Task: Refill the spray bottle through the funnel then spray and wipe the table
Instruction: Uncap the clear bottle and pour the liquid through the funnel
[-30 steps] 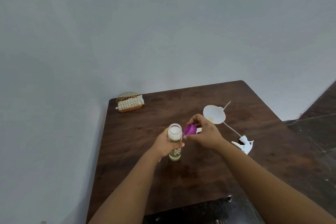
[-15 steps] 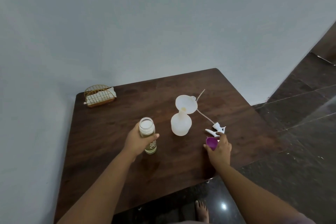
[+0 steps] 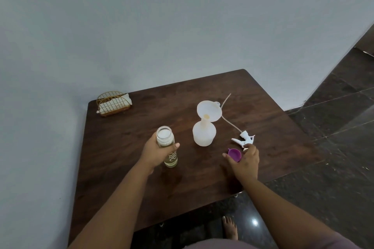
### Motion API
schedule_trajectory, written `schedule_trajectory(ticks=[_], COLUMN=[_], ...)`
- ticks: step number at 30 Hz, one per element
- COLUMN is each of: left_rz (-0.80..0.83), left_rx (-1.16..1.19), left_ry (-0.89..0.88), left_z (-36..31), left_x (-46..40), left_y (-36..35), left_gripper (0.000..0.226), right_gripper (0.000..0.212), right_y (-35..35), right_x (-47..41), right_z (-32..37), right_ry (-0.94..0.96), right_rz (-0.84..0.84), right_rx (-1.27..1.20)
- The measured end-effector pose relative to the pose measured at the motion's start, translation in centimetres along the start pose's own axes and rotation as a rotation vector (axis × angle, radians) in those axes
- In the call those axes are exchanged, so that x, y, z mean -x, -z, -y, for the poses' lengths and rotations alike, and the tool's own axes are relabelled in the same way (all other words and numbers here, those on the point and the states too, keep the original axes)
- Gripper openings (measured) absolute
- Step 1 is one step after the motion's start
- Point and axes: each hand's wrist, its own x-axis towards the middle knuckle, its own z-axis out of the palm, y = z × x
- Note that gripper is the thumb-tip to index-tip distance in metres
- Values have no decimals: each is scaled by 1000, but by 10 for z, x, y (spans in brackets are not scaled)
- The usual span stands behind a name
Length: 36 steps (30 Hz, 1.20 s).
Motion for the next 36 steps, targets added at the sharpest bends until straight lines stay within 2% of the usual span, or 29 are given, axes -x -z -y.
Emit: schedule_trajectory(ticks=[3, 5, 7, 9, 11, 13, 15, 18, 22, 27, 31, 33, 36], left_rz=[79, 125, 149, 178, 217, 239, 248, 258, 307, 432, 537, 388, -3], left_rx=[-56, -95, -144, -211, -242, -242, -255, -301, -374, -223, -153, -87, -20], left_ry=[-21, -66, -121, -196, -254, -271, -284, -294, -316, -301, -252, -252, -241], left_z=[-11, -21, -33, -43, -53, -62, -68, -79, -92, -103, -118, -127, -133], left_x=[6, 12, 19, 24, 29, 34, 37, 45, 57, 60, 52, 42, 19], left_y=[2, -1, -7, -15, -24, -33, -44, -61, -83, -102, -100, -93, -80], left_gripper=[53, 52, 51, 52, 57, 60, 57, 54, 56, 53, 54, 50, 31], right_gripper=[48, 39, 34, 34, 48, 63, 68, 61, 56, 43, 44, 44, 37], right_y=[0, 6, 14, 20, 24, 27, 30, 43, 62, 79, 91, 96, 103], right_x=[8, 13, 16, 21, 27, 32, 32, 30, 30, 15, -8, -19, -41], right_z=[26, 51, 72, 86, 94, 102, 106, 110, 114, 114, 115, 116, 117], right_ry=[-21, 10, 67, 175, 276, 346, 384, 391, 379, 409, 405, 395, 394], right_rz=[-107, -106, 51, 344, 600, 686, 645, 513, 423, 299, 316, 333, 335], right_rx=[-141, -232, -292, -352, -391, -396, -382, -364, -446, -424, -313, -324, -293])
